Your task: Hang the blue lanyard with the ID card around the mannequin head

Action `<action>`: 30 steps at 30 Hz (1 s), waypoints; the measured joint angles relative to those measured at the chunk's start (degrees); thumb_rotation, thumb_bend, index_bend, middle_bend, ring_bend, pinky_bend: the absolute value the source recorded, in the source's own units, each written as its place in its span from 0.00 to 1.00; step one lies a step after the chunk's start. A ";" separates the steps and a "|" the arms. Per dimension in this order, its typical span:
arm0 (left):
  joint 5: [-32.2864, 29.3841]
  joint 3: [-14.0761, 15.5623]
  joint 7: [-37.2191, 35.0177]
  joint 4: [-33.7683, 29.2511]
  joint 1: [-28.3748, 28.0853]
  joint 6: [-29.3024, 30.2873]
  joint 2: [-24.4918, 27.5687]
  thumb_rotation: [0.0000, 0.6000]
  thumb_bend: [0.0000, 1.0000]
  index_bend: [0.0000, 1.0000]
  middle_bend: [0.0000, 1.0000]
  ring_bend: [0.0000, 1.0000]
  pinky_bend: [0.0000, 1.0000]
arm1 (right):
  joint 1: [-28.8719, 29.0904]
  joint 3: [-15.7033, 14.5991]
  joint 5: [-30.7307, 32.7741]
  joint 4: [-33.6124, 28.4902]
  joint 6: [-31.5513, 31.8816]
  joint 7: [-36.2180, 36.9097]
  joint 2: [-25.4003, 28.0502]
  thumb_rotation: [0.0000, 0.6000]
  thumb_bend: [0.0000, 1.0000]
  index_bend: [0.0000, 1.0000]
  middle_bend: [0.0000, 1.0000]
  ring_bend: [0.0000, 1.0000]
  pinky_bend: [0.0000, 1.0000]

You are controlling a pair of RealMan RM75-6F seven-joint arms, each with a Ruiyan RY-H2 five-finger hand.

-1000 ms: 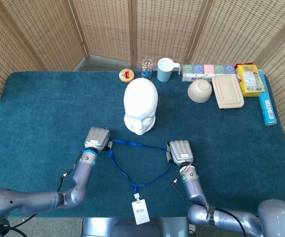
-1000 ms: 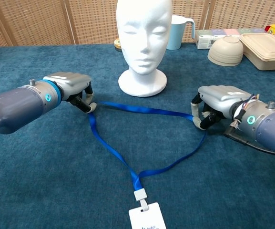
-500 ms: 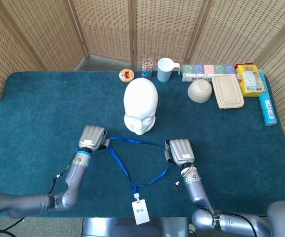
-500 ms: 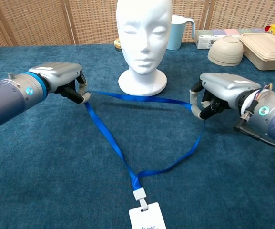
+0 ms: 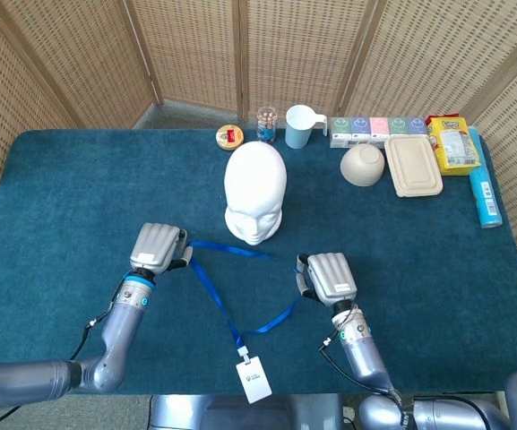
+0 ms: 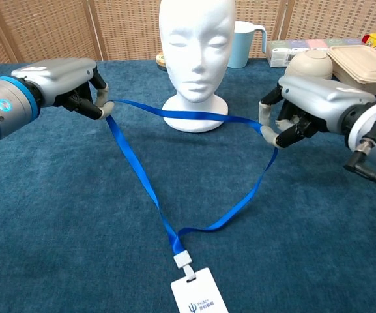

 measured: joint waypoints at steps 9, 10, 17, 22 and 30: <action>3.54 -0.92 -0.65 -7.12 0.72 1.62 4.27 0.67 0.49 0.71 1.00 1.00 1.00 | 0.39 1.50 -1.94 -7.42 0.38 -0.32 3.98 0.87 0.57 0.65 0.91 0.98 0.92; 3.74 -1.03 -0.55 -7.73 0.72 1.69 4.69 0.66 0.49 0.71 1.00 1.00 1.00 | 0.54 1.75 -2.03 -8.02 0.39 -0.47 4.32 0.87 0.57 0.65 0.91 0.98 0.92; 4.33 -2.35 0.75 -11.81 0.16 1.96 7.29 0.66 0.49 0.71 1.00 1.00 1.00 | 1.79 3.57 -2.04 -11.63 0.24 -1.36 6.19 0.87 0.57 0.66 0.91 0.98 0.92; 4.44 -3.41 1.28 -13.94 -0.31 2.22 8.70 0.67 0.49 0.71 1.00 1.00 1.00 | 2.73 4.84 -1.81 -13.92 0.07 -1.76 7.47 0.87 0.57 0.66 0.91 0.98 0.92; 4.81 -7.16 1.81 -18.18 -1.62 3.32 12.14 0.66 0.49 0.71 1.00 1.00 1.00 | 4.34 8.40 -1.08 -17.72 0.59 -2.16 10.55 0.87 0.57 0.66 0.92 0.98 0.93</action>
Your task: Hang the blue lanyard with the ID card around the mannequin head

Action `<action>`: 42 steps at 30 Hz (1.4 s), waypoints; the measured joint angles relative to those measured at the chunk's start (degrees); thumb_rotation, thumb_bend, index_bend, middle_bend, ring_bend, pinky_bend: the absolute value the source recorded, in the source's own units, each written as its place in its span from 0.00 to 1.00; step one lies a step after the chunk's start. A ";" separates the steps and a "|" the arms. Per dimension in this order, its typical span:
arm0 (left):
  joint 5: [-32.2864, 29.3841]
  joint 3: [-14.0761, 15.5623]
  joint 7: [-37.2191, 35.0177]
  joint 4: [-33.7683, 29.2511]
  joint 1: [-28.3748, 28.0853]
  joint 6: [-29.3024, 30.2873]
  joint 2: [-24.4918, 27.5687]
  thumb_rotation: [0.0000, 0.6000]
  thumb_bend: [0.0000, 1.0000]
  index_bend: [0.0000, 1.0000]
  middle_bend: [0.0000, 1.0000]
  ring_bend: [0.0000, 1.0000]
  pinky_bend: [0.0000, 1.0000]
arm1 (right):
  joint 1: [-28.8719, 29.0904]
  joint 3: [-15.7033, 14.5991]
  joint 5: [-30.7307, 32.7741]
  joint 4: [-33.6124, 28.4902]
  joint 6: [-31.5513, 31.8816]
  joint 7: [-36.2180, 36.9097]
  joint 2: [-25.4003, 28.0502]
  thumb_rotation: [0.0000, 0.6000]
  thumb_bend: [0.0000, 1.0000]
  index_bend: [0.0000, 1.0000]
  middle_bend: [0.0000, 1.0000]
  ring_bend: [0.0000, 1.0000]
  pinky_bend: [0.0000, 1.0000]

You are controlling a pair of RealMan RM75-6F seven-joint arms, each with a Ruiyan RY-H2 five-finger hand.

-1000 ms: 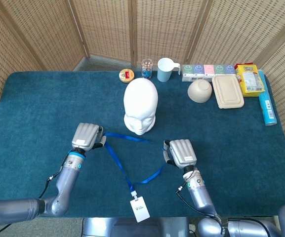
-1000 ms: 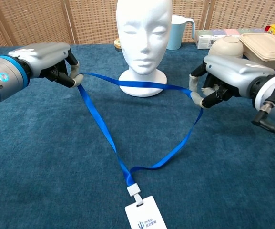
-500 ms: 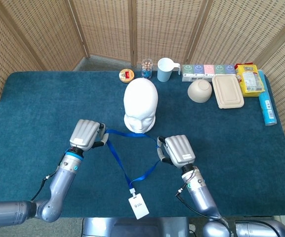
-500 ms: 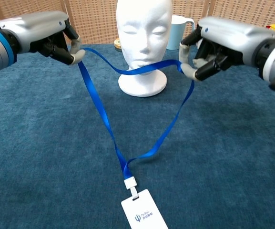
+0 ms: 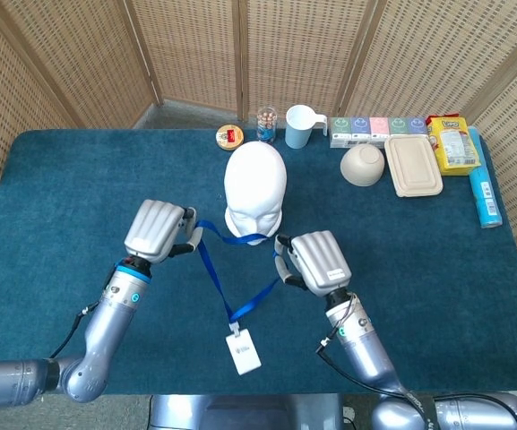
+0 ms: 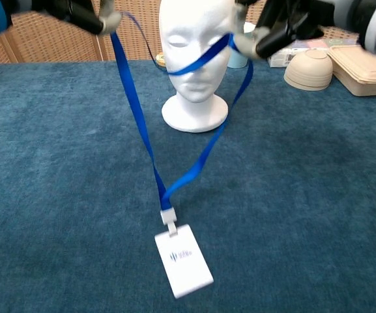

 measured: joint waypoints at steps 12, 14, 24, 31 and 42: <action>-1.67 -4.52 1.69 -3.63 -3.00 1.60 3.32 0.66 0.49 0.71 1.00 1.00 1.00 | 3.63 5.17 4.05 -1.82 -0.52 0.94 4.31 0.87 0.57 0.67 0.92 0.98 0.93; -2.23 -5.18 1.59 -3.73 -3.32 1.74 3.62 0.67 0.49 0.71 1.00 1.00 1.00 | 3.92 5.80 4.50 -1.48 -0.64 1.39 4.78 0.87 0.57 0.67 0.92 0.99 0.93; -5.13 -8.70 0.89 -3.85 -5.90 2.49 5.17 0.67 0.49 0.71 1.00 1.00 1.00 | 7.18 9.38 7.34 0.59 -3.05 4.73 8.58 0.87 0.57 0.67 0.92 0.99 0.93; -7.43 -10.04 1.24 -1.74 -8.32 2.34 5.27 0.67 0.49 0.71 1.00 1.00 1.00 | 9.80 11.24 9.77 3.56 -4.53 6.08 9.76 0.87 0.57 0.68 0.92 0.99 0.94; -10.67 -11.04 0.79 4.22 -12.03 1.13 3.95 0.66 0.49 0.72 1.00 1.00 1.00 | 13.65 12.59 14.64 10.15 -6.81 8.20 11.45 0.87 0.57 0.68 0.92 0.99 0.94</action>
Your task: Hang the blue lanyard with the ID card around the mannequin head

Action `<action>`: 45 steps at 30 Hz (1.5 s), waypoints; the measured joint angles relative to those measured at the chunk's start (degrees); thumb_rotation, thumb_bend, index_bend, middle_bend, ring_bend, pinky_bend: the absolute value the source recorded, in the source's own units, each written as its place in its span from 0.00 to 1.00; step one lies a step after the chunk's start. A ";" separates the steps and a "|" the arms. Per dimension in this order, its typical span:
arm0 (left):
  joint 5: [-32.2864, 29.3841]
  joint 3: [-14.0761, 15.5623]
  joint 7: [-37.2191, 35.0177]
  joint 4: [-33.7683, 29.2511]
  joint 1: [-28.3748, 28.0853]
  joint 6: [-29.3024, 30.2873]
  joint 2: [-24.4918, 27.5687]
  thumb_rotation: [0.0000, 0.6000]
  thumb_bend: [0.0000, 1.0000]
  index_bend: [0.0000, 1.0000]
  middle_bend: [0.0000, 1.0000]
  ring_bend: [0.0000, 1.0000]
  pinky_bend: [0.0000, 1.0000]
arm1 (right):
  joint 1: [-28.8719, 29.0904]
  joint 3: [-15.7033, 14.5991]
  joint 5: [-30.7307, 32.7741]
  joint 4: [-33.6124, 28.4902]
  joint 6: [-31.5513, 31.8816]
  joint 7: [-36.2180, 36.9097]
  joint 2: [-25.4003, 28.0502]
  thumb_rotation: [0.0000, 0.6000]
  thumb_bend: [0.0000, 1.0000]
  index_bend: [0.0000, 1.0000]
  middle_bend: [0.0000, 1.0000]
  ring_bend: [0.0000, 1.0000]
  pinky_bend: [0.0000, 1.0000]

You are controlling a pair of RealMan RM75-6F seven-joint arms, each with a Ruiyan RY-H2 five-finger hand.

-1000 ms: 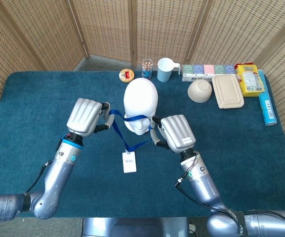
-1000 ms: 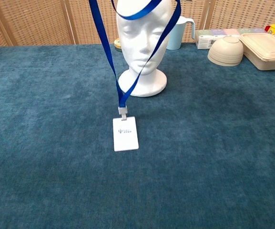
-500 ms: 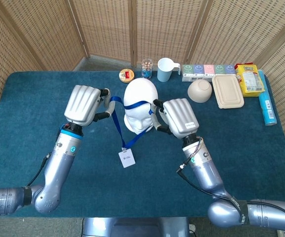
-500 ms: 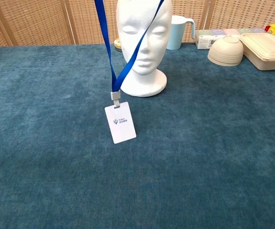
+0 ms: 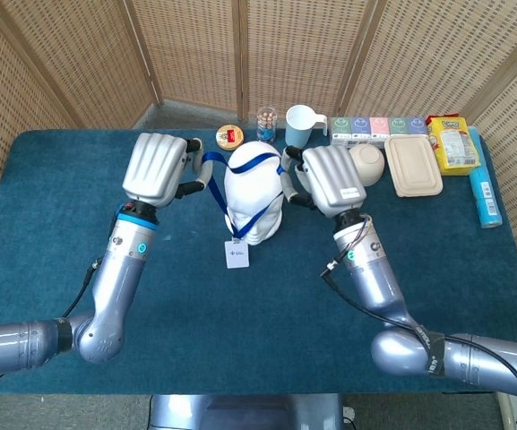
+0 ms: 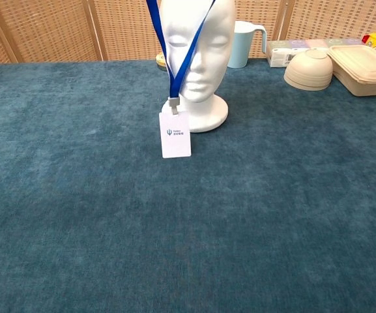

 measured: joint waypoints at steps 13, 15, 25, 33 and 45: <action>-4.28 0.05 -1.02 5.21 -1.69 -1.48 -0.45 0.66 0.49 0.72 1.00 1.00 1.00 | 0.65 -0.41 2.61 4.66 -0.78 2.92 1.77 0.87 0.57 0.68 0.93 0.99 0.94; -4.86 0.30 -1.23 6.24 -1.92 -1.87 -0.55 0.67 0.50 0.72 1.00 1.00 1.00 | 0.89 -0.68 3.14 5.62 -1.08 3.27 1.92 0.87 0.57 0.68 0.93 0.99 0.94; -6.72 1.99 -2.11 10.33 -2.51 -3.52 -1.65 0.67 0.49 0.72 1.00 1.00 1.00 | 1.92 -2.44 4.96 9.41 -1.69 3.73 1.36 0.87 0.57 0.68 0.93 0.99 0.94; -7.60 3.00 -2.58 13.51 -2.93 -4.67 -2.82 0.67 0.49 0.72 1.00 1.00 1.00 | 2.95 -3.60 5.93 12.27 -2.51 3.58 0.12 0.88 0.57 0.68 0.93 0.99 0.94; -8.85 4.79 -2.76 22.81 -4.49 -7.45 -7.27 0.70 0.49 0.72 1.00 1.00 1.00 | 5.86 -5.33 7.59 21.05 -5.66 2.70 -3.36 0.89 0.57 0.68 0.93 0.99 0.94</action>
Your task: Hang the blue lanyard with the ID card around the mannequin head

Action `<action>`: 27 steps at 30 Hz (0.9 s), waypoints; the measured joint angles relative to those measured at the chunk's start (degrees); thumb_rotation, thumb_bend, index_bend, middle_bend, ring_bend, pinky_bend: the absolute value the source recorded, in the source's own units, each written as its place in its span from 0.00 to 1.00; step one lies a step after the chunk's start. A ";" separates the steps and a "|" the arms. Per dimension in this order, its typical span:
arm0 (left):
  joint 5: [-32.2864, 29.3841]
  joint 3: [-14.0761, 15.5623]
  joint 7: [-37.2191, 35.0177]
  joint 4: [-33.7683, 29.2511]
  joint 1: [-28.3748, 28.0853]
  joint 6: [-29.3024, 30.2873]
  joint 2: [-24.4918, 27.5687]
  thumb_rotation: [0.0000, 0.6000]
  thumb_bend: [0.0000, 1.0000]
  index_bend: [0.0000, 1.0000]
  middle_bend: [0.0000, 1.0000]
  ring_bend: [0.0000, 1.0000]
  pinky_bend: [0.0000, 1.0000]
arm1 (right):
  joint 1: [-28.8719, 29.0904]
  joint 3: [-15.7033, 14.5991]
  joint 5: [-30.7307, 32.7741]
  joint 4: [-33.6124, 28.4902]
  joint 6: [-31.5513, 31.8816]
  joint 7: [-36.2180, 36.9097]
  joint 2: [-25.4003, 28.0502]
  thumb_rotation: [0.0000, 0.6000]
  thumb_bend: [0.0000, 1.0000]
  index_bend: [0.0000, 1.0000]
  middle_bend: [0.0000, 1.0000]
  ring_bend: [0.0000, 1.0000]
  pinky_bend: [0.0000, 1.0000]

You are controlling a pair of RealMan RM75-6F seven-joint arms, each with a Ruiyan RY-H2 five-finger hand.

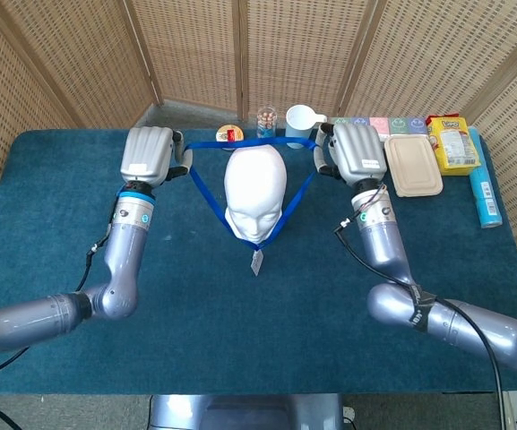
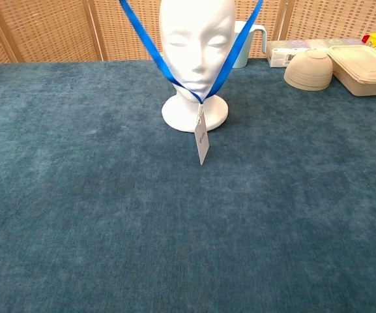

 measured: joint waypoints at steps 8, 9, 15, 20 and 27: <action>-0.25 0.63 0.51 4.29 -1.46 -1.46 -3.05 0.70 0.49 0.72 1.00 1.00 1.00 | 1.83 -1.03 0.92 4.92 -2.32 -1.00 -1.91 0.89 0.57 0.68 0.93 0.99 0.94; -0.31 0.68 0.68 4.58 -1.58 -1.57 -3.28 0.70 0.49 0.72 1.00 1.00 1.00 | 2.03 -1.18 1.04 5.63 -2.71 -1.06 -2.18 0.89 0.57 0.68 0.93 0.99 0.94; -0.52 0.80 1.29 6.15 -2.08 -1.84 -4.31 0.70 0.49 0.72 1.00 1.00 1.00 | 2.91 -1.61 1.61 8.40 -4.38 -1.13 -3.19 0.89 0.57 0.68 0.92 0.97 0.93; -1.07 0.71 2.03 6.73 -2.28 -2.08 -4.51 0.69 0.45 0.72 1.00 1.00 1.00 | 3.68 -2.01 2.20 9.94 -5.84 -1.97 -3.35 0.89 0.57 0.64 0.90 0.95 0.91; -1.94 0.68 3.51 7.99 -2.78 -2.38 -4.89 0.69 0.41 0.72 1.00 1.00 1.00 | 5.21 -2.46 4.52 11.52 -10.03 -3.65 -2.35 0.89 0.57 0.59 0.87 0.92 0.87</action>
